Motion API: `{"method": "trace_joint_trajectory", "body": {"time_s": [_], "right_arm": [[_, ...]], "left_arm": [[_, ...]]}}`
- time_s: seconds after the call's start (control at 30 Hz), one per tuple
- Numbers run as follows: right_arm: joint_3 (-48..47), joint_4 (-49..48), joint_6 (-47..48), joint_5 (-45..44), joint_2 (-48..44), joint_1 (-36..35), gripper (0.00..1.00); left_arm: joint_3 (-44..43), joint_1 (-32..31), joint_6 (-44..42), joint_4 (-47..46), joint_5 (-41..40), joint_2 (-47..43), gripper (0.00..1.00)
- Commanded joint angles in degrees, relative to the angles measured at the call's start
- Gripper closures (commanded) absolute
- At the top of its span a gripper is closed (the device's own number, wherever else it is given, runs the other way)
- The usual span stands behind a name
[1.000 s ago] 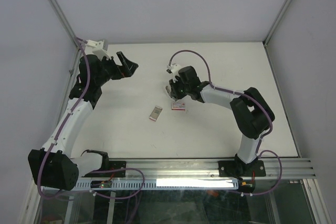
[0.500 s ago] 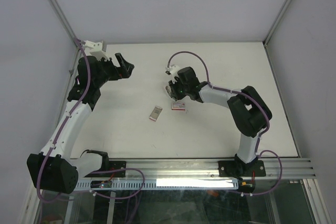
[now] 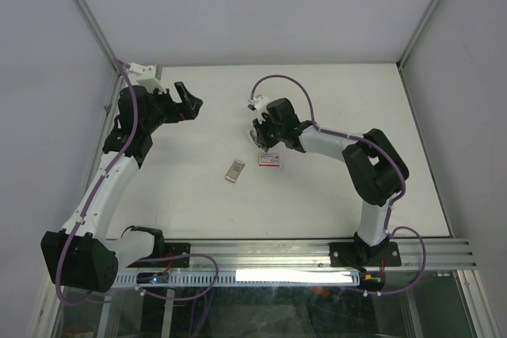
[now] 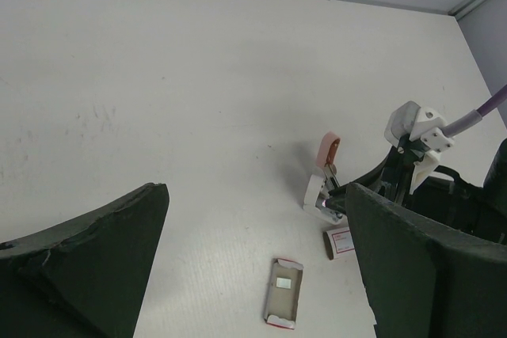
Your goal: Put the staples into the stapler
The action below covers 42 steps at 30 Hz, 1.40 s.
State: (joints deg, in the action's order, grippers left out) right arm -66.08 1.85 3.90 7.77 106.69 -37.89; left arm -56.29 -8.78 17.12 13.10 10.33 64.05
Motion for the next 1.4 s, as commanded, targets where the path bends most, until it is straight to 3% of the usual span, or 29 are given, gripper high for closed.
{"method": "trace_joint_trajectory", "body": {"time_s": [0.0, 1.23, 1.37], "right_arm": [[-3.5, -0.7, 2.3, 0.9, -1.6, -0.3, 0.89], [-4.2, 1.8, 7.0, 1.3, 1.8, -0.2, 0.91], [-3.7, 2.0, 7.1, 1.2, 1.2, -0.2, 0.86]], "left_arm": [[0.4, 0.2, -0.8, -1.8, -1.3, -1.8, 0.01], [0.8, 0.2, -1.2, -2.2, -0.8, -2.0, 0.01], [0.8, 0.2, -1.2, -2.2, -0.9, -2.1, 0.01]]}}
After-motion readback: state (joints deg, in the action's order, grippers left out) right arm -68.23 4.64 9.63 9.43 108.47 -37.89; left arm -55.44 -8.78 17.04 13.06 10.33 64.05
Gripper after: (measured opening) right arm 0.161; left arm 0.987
